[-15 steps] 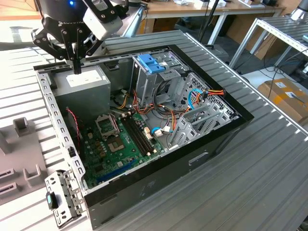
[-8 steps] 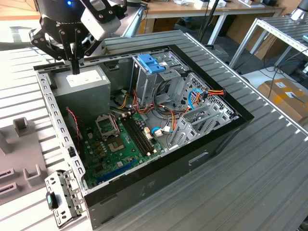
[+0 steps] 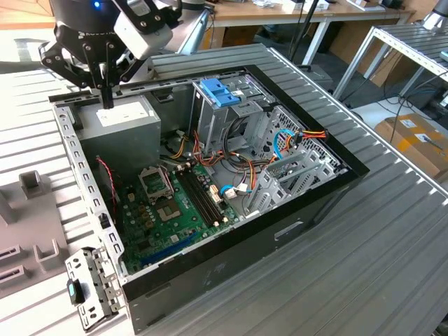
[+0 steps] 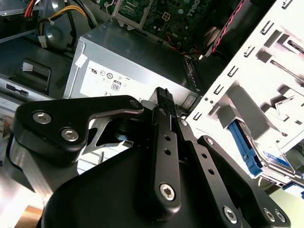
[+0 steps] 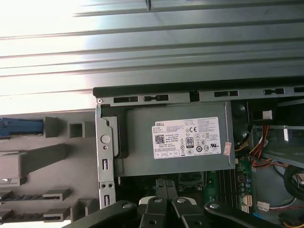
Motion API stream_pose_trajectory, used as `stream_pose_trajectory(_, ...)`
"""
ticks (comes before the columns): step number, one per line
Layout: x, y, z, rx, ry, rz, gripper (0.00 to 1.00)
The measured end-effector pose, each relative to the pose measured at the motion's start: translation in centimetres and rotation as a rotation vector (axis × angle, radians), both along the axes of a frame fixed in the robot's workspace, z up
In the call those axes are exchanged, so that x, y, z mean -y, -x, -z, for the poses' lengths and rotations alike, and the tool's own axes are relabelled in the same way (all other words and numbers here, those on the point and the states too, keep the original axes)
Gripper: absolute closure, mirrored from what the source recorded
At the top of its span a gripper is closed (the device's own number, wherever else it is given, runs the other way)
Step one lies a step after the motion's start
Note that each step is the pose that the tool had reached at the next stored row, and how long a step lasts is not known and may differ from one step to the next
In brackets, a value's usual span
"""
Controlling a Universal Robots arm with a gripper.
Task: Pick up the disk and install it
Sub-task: 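Reach for the disk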
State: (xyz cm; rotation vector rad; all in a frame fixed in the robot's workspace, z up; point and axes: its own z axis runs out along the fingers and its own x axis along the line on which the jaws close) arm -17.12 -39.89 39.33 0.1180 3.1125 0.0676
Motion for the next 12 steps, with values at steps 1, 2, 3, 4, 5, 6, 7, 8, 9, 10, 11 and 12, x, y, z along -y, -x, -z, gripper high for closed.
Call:
stream_pose_trajectory(1, 0.0, 0.06, 0.0, 0.0, 0.0, 0.0, 0.89)
stream_pose_trajectory(2, 0.0, 0.11, 0.0, 0.0, 0.0, 0.0, 0.89)
stream_pose_trajectory(3, 0.0, 0.16, 0.0, 0.0, 0.0001, 0.0, 0.89)
stream_pose_trajectory(4, 0.0, 0.23, 0.0, 0.0, 0.0, 0.0, 0.89)
stream_pose_trajectory(5, 0.0, 0.32, 0.0, 0.0, 0.0, 0.0, 0.89)
stream_pose_trajectory(6, 0.0, 0.36, 0.0, 0.0, 0.0, 0.0, 0.89)
stream_pose_trajectory(7, 0.0, 0.4, 0.0, 0.0, 0.0, 0.0, 0.89)
stream_pose_trajectory(8, 0.0, 0.43, 0.0, 0.0, 0.0, 0.0, 0.89)
stream_pose_trajectory(9, 0.0, 0.43, 0.0, 0.0, 0.0, 0.0, 0.89)
stream_pose_trajectory(10, 0.0, 0.44, 0.0, 0.0, 0.0, 0.0, 0.89)
stream_pose_trajectory(11, 0.0, 0.45, 0.0, 0.0, 0.0, 0.0, 0.89)
stream_pose_trajectory(12, 0.0, 0.45, 0.0, 0.0, 0.0, 0.0, 0.89)
